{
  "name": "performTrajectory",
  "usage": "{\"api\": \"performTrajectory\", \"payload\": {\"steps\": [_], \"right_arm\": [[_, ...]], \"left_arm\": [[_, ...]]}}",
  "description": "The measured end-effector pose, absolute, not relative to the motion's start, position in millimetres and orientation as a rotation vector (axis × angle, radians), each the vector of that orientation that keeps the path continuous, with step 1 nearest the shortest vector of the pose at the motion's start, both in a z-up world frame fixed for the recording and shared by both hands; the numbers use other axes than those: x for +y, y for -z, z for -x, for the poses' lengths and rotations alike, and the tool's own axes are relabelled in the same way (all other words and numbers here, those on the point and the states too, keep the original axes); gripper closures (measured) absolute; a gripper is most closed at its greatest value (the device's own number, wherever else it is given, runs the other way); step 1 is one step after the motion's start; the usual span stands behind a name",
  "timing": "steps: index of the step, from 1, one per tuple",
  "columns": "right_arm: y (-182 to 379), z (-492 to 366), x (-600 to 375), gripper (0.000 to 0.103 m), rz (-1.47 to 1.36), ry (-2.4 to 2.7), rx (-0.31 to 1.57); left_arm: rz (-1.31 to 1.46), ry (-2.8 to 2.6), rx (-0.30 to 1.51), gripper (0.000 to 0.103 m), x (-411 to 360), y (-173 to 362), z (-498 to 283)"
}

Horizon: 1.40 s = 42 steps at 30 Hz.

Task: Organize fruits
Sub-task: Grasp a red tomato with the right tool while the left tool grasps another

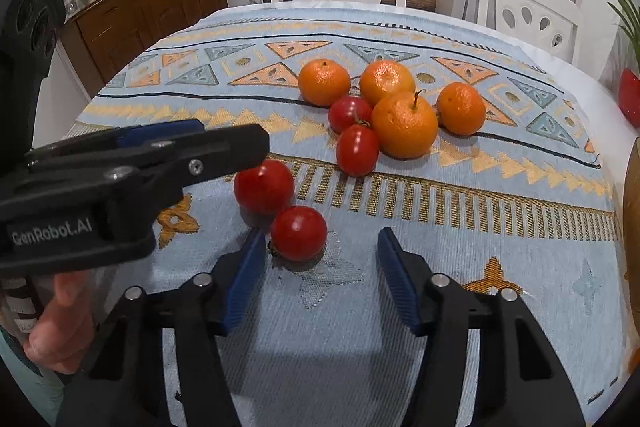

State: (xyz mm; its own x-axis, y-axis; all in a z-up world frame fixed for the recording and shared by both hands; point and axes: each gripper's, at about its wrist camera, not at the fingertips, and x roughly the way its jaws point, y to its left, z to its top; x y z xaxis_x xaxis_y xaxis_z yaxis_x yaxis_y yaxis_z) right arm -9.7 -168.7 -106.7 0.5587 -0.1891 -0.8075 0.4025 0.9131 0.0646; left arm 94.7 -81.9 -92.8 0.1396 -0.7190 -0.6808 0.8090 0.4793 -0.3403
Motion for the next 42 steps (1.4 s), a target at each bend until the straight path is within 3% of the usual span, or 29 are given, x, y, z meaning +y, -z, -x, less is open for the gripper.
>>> {"api": "performTrajectory", "payload": {"steps": [7, 17, 23, 42], "right_arm": [[109.4, 5.7, -169.4, 0.056, -0.254, 0.348, 0.927], [111.4, 1.1, -167.4, 0.061, -0.237, 0.347, 0.938], [110.9, 1.3, -166.7, 0.074, -0.235, 0.346, 0.933], [104.1, 15.2, -173.7, 0.075, -0.287, 0.359, 0.9]], "left_arm": [[-0.131, 1.149, 0.988, 0.054, -92.9, 104.1, -92.2], [-0.165, 1.149, 1.019, 0.07, -101.6, 112.3, -87.4], [-0.187, 1.147, 0.996, 0.07, -103.4, 110.5, -82.4], [-0.207, 1.129, 0.921, 0.071, -98.6, 101.1, -73.5]]}}
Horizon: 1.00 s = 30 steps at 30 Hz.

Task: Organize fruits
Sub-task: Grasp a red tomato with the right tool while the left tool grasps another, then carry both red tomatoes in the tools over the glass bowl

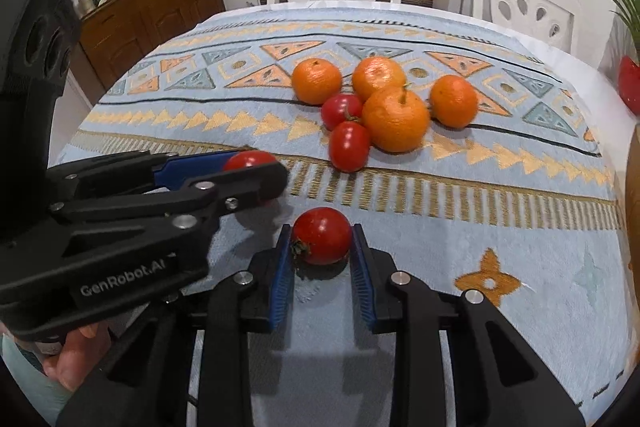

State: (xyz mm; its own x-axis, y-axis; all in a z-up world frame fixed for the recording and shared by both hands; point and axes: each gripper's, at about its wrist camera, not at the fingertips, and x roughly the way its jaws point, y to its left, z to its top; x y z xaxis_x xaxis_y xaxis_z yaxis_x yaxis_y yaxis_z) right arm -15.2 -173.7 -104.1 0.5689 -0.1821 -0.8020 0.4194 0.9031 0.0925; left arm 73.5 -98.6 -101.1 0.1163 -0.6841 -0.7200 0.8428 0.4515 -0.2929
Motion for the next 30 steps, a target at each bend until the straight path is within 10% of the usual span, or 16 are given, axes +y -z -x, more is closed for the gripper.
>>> {"api": "performTrajectory", "payload": {"steps": [30], "right_arm": [[-9.5, 257.3, -325.7, 0.075, -0.488, 0.874, 0.525]], "left_arm": [[-0.265, 1.477, 0.765, 0.071, -242.5, -14.1, 82.3]]}}
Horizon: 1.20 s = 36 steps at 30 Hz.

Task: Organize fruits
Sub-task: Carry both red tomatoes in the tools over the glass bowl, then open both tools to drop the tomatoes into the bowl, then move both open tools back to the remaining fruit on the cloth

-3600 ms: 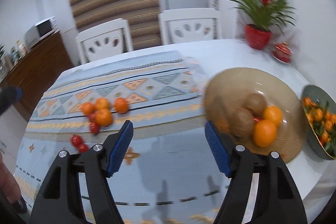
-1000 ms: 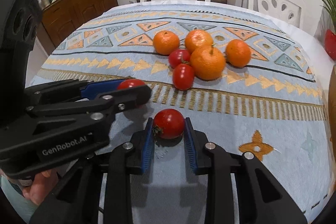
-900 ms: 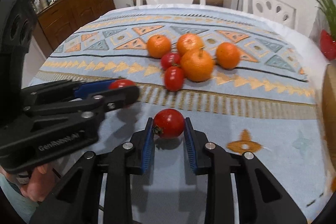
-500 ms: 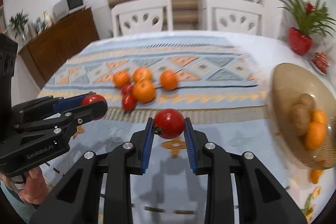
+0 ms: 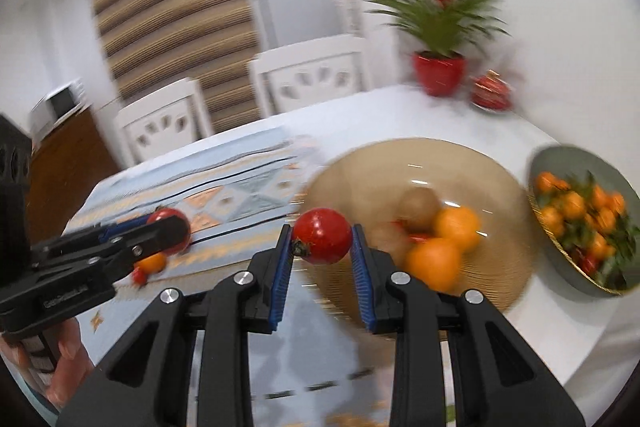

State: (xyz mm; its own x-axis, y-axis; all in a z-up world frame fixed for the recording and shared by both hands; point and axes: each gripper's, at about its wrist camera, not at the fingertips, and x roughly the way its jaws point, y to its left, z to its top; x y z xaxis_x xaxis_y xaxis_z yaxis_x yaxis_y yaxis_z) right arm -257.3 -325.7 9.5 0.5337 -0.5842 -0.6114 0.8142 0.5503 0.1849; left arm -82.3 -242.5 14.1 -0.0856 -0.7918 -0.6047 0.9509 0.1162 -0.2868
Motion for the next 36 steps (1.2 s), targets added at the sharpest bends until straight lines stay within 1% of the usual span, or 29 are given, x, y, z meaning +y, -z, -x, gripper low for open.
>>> {"api": "performTrajectory", "payload": {"steps": [7, 13, 19, 20, 21, 22, 27, 36], "right_arm": [[17.2, 302.2, -369.1, 0.075, -0.663, 0.961, 0.549], [28.5, 311.6, -383.1, 0.075, -0.707, 0.987, 0.564], [28.5, 312.5, -385.5, 0.073, -0.716, 1.003, 0.561], [28.1, 313.3, -385.7, 0.072, -0.721, 1.007, 0.557], [28.0, 314.3, -385.5, 0.066, -0.727, 1.01, 0.553], [27.4, 315.0, -385.8, 0.064, -0.732, 1.009, 0.549], [24.5, 311.6, -382.2, 0.063, -0.725, 1.007, 0.547], [12.2, 276.2, -358.8, 0.063, -0.669, 0.943, 0.563]], "left_arm": [[-0.298, 1.561, 0.822, 0.071, -293.5, -1.9, 117.5], [-0.33, 1.576, 0.852, 0.071, -314.2, 10.3, 130.6], [-0.343, 1.576, 0.865, 0.07, -319.6, 13.8, 133.7], [-0.343, 1.573, 0.866, 0.068, -319.2, 13.4, 133.8], [-0.341, 1.568, 0.864, 0.063, -318.5, 12.7, 134.0], [-0.337, 1.565, 0.86, 0.055, -316.8, 11.5, 133.4], [-0.323, 1.553, 0.843, 0.054, -304.3, 7.8, 125.4], [-0.268, 1.519, 0.832, 0.05, -269.7, -2.2, 100.6]]}}
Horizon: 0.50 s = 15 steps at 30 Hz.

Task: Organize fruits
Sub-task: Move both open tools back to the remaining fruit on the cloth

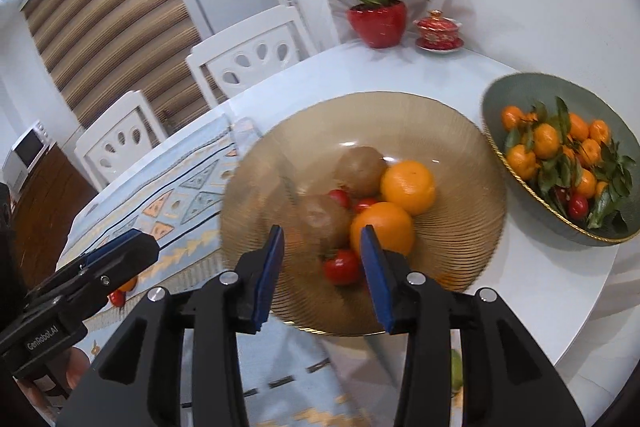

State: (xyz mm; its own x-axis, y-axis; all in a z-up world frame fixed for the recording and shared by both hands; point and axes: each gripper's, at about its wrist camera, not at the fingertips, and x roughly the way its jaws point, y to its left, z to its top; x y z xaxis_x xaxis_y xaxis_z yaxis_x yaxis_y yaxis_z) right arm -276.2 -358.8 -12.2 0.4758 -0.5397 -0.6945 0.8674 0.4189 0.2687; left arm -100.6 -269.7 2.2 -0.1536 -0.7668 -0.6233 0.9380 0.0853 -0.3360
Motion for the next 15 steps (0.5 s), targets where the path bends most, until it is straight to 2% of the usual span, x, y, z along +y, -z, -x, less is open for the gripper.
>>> {"api": "performTrajectory", "payload": {"steps": [15], "right_arm": [[-13.3, 169.4, -294.4, 0.063, -0.498, 0.747, 0.617]], "left_arm": [[-0.116, 1.374, 0.726, 0.045, -170.9, -51.8, 15.1]]}}
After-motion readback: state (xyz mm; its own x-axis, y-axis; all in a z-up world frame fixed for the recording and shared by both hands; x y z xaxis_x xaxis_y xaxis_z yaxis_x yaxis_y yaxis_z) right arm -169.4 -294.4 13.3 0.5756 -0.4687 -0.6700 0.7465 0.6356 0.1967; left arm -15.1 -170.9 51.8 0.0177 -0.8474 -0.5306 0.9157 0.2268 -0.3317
